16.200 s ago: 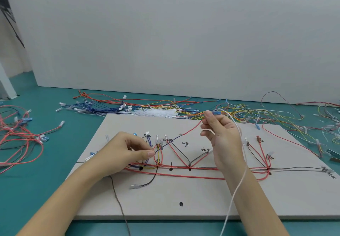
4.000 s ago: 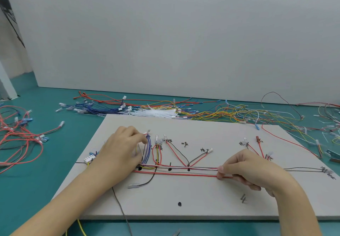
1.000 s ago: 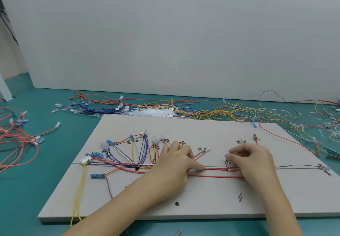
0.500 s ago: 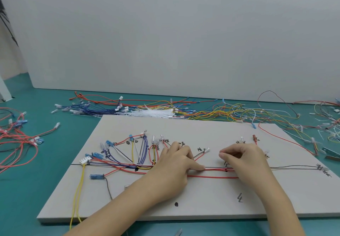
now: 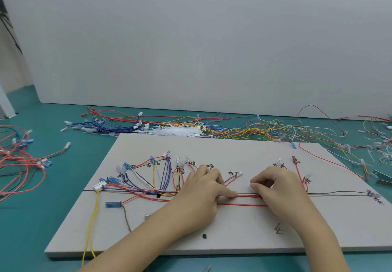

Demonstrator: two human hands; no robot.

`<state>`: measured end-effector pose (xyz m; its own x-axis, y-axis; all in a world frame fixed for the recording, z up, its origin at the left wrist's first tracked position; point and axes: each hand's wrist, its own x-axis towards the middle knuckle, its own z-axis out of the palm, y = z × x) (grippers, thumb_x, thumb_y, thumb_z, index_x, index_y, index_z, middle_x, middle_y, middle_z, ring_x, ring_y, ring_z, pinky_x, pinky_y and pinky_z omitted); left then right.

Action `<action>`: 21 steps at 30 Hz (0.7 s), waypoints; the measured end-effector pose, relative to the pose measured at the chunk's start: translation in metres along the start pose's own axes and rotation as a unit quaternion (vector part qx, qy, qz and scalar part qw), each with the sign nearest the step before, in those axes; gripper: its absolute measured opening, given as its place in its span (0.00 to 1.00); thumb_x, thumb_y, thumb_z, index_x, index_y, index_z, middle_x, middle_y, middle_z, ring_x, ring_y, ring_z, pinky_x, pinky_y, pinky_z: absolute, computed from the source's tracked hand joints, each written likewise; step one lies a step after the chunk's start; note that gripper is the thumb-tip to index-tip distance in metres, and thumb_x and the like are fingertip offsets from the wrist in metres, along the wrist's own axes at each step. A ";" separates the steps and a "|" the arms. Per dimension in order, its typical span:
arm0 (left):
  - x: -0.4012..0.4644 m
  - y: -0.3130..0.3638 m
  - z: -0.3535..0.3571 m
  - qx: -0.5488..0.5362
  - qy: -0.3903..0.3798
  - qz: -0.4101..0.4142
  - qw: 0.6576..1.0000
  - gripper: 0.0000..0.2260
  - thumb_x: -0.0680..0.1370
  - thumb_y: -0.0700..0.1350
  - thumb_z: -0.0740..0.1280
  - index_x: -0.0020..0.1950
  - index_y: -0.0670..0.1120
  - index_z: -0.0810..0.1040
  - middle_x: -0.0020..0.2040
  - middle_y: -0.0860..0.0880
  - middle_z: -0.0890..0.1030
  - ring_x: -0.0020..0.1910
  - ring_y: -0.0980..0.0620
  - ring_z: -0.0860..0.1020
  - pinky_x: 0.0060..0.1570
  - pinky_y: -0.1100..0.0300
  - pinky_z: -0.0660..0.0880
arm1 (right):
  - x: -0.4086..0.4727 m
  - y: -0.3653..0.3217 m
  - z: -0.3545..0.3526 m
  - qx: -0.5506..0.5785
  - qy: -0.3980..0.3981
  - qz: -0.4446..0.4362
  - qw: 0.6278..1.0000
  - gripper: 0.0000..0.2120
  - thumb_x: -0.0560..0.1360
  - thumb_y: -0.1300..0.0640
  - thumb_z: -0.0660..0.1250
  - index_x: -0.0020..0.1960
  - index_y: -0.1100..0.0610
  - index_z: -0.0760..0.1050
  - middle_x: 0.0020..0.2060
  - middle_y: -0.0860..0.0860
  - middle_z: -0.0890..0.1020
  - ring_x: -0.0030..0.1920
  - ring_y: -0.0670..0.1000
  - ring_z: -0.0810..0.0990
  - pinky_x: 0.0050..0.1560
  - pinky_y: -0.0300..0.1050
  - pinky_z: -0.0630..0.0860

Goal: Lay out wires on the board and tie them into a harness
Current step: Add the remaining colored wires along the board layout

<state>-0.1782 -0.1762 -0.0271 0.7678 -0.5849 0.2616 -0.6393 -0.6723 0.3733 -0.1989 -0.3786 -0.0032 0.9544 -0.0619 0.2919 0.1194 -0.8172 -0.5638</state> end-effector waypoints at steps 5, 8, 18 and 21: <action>-0.001 0.000 0.000 -0.006 0.002 -0.001 1.000 0.24 0.79 0.36 0.57 0.66 0.61 0.76 0.52 0.56 0.71 0.54 0.52 0.63 0.52 0.58 0.61 | 0.000 -0.001 0.001 -0.023 -0.018 0.000 1.000 0.09 0.71 0.61 0.73 0.37 0.49 0.82 0.36 0.43 0.81 0.41 0.41 0.76 0.42 0.36 0.71; -0.001 0.001 -0.001 -0.008 0.004 0.000 1.000 0.23 0.79 0.36 0.58 0.66 0.61 0.76 0.52 0.55 0.71 0.55 0.52 0.63 0.52 0.59 0.60 | -0.001 0.003 0.001 0.009 0.015 0.016 1.000 0.09 0.71 0.61 0.73 0.36 0.49 0.82 0.34 0.41 0.81 0.39 0.39 0.77 0.38 0.30 0.69; -0.002 0.001 -0.001 -0.012 0.004 -0.001 1.000 0.23 0.80 0.37 0.58 0.66 0.60 0.76 0.52 0.56 0.71 0.55 0.53 0.62 0.57 0.58 0.64 | -0.007 0.010 0.013 0.077 0.115 0.043 0.989 0.09 0.70 0.62 0.74 0.35 0.50 0.81 0.31 0.40 0.81 0.39 0.38 0.78 0.38 0.34 0.71; -0.002 0.001 -0.001 -0.012 0.003 -0.002 1.000 0.23 0.79 0.36 0.58 0.66 0.60 0.76 0.52 0.56 0.71 0.55 0.53 0.63 0.57 0.57 0.64 | -0.006 0.013 0.011 0.087 0.121 0.047 0.988 0.10 0.71 0.62 0.73 0.34 0.50 0.80 0.31 0.39 0.81 0.38 0.39 0.78 0.38 0.34 0.71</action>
<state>-0.1803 -0.1748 -0.0264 0.7708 -0.5795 0.2648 -0.6349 -0.6638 0.3954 -0.2004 -0.3829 -0.0209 0.8727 -0.2860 0.3957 0.0979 -0.6914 -0.7158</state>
